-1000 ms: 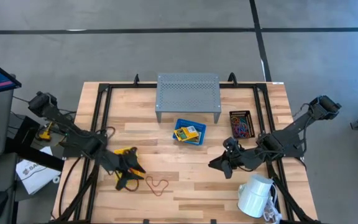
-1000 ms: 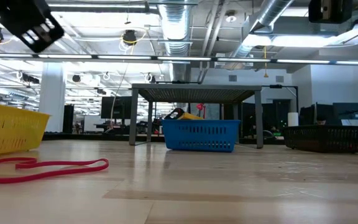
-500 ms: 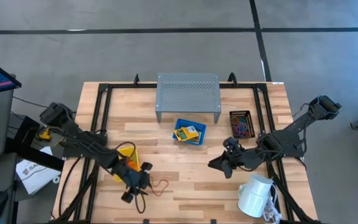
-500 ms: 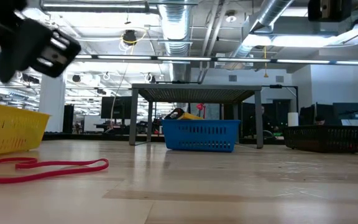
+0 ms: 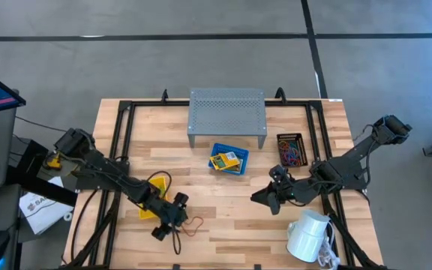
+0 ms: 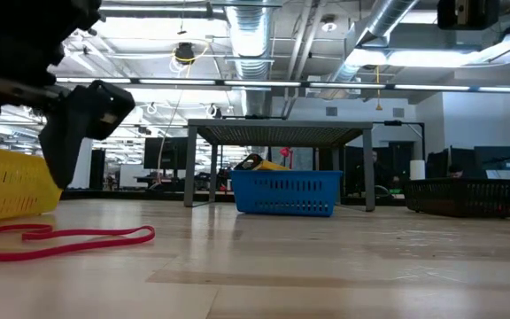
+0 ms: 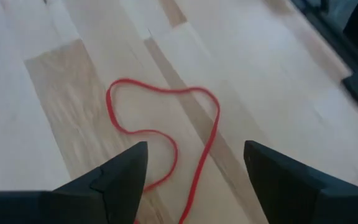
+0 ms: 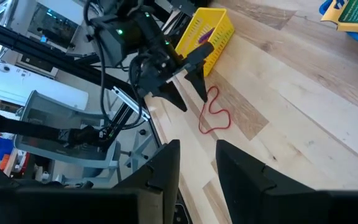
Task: Pick & Place Office Desk Supplies
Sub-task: Put the red rubber band into the black bin
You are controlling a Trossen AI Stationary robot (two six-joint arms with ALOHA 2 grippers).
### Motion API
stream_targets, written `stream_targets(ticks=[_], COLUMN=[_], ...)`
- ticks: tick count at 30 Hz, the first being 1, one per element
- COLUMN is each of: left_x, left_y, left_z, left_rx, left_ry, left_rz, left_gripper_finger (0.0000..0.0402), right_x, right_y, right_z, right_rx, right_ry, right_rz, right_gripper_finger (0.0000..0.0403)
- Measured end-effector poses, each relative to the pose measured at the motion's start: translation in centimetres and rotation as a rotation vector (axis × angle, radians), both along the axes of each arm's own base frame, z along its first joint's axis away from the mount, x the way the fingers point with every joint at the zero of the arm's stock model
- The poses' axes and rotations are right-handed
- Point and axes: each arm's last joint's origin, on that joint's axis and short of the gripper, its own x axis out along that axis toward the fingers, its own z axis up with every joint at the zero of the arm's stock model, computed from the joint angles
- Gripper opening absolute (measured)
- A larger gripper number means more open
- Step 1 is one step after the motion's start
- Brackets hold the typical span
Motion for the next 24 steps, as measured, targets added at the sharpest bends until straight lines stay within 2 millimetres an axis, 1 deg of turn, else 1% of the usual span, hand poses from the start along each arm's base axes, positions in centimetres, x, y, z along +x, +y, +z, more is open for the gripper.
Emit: stream_targets(ticks=[6,13,19,24], left_x=[0.1,0.3,0.4,0.4], left_y=[-0.1,-0.1,-0.1,-0.3], left_z=[-1.2,-2.5,-2.7,-2.6], left_rx=[0.054,0.092,0.125,0.141], left_ry=[0.019,0.05,0.028,0.014], left_rz=[-0.014,-0.004,0.01,-0.005], left_gripper_finger=[0.0264,0.0262,0.0256,0.0243], right_x=[0.3,1.0,1.5,1.5], right_y=[0.2,0.7,1.0,1.1], right_z=[-0.3,-1.3,-1.9,-1.7], right_rx=[-0.004,-0.021,-0.022,-0.018], right_ry=[0.006,0.038,0.043,0.026], right_rz=[0.0,0.006,0.009,0.014], right_gripper_finger=[0.0102,0.0102,0.0102,0.0102])
